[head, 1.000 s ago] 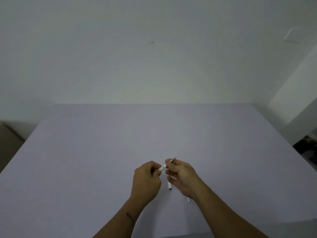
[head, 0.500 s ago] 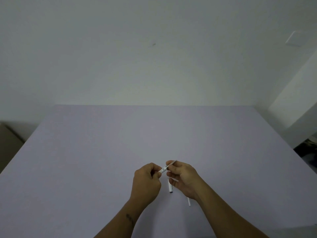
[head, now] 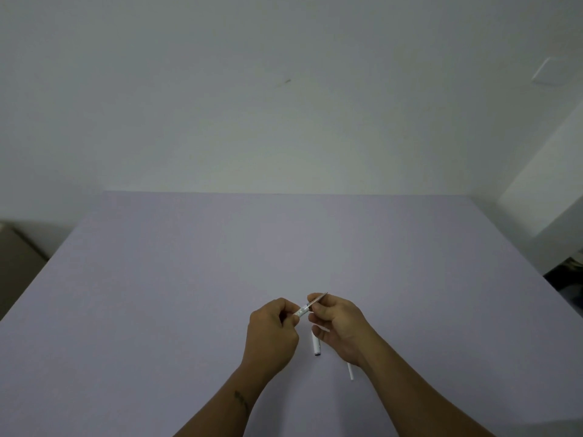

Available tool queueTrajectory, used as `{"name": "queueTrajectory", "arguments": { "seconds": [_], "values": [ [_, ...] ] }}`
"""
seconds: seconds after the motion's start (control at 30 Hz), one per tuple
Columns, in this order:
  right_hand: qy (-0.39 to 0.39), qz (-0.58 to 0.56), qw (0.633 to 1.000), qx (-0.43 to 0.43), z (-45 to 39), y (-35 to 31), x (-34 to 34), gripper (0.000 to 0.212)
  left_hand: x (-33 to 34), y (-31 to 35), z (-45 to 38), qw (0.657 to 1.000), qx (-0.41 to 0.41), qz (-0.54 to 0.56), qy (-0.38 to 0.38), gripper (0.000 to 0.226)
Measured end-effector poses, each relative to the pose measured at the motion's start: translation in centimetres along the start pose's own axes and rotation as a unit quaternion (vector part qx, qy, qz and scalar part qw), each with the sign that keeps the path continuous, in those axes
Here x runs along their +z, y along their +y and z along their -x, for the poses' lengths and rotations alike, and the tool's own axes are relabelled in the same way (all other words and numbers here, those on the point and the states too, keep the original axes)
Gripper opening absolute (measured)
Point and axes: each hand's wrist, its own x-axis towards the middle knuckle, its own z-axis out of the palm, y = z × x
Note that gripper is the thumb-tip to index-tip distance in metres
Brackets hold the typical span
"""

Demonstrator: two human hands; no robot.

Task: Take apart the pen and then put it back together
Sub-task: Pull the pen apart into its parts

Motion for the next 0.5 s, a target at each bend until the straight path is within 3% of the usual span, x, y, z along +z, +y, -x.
{"name": "queueTrajectory", "arguments": {
  "seconds": [0.13, 0.27, 0.5],
  "values": [
    [-0.019, -0.007, 1.0, -0.004, 0.04, -0.17, -0.21, 0.022, -0.06, -0.1, -0.16, 1.0, 0.003, 0.0, 0.003, 0.017],
    [-0.006, -0.002, 1.0, 0.007, -0.13, -0.03, -0.19, 0.011, -0.07, -0.22, -0.26, 1.0, 0.009, 0.003, 0.006, 0.018],
    [-0.01, -0.019, 1.0, 0.0, -0.11, -0.36, -0.34, 0.02, -0.03, -0.12, -0.3, 1.0, 0.006, 0.004, 0.005, 0.018]
  ]
}}
